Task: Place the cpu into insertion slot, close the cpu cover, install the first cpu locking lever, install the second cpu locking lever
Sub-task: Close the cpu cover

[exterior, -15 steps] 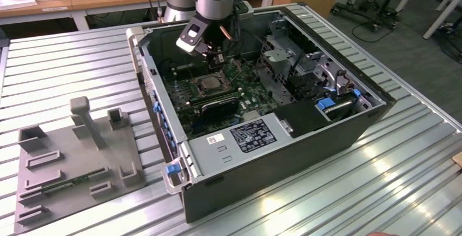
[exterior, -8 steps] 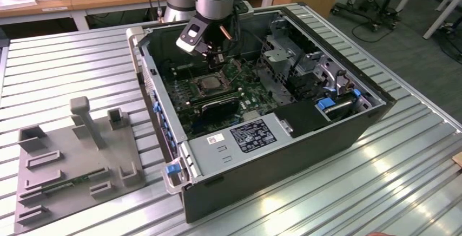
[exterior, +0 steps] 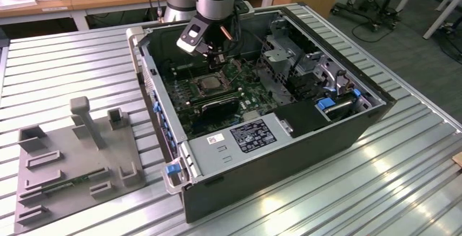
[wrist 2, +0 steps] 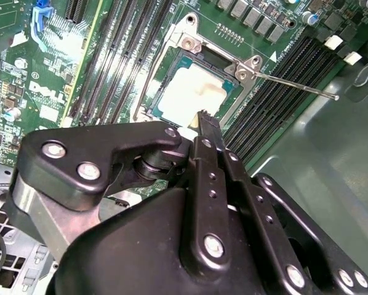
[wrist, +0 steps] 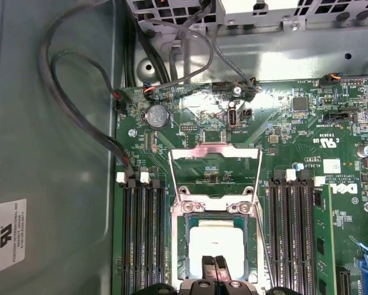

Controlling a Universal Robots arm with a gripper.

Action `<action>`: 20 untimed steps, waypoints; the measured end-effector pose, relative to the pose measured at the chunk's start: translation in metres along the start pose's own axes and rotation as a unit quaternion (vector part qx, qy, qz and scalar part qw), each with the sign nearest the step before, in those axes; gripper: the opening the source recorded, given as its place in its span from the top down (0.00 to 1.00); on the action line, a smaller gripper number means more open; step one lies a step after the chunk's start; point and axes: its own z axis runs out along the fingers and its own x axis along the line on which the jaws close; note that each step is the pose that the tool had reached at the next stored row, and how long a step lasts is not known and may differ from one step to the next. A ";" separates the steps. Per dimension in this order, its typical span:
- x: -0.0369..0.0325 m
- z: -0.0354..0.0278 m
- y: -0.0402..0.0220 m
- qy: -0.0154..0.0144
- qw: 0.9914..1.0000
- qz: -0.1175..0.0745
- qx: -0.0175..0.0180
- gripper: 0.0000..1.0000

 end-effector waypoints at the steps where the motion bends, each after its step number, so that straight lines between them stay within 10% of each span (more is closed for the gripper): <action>1: -0.0008 -0.0001 0.0000 0.000 1.000 0.000 0.000 0.89; 20: 0.0004 -0.0171 0.0010 0.000 1.000 0.000 0.000 0.89</action>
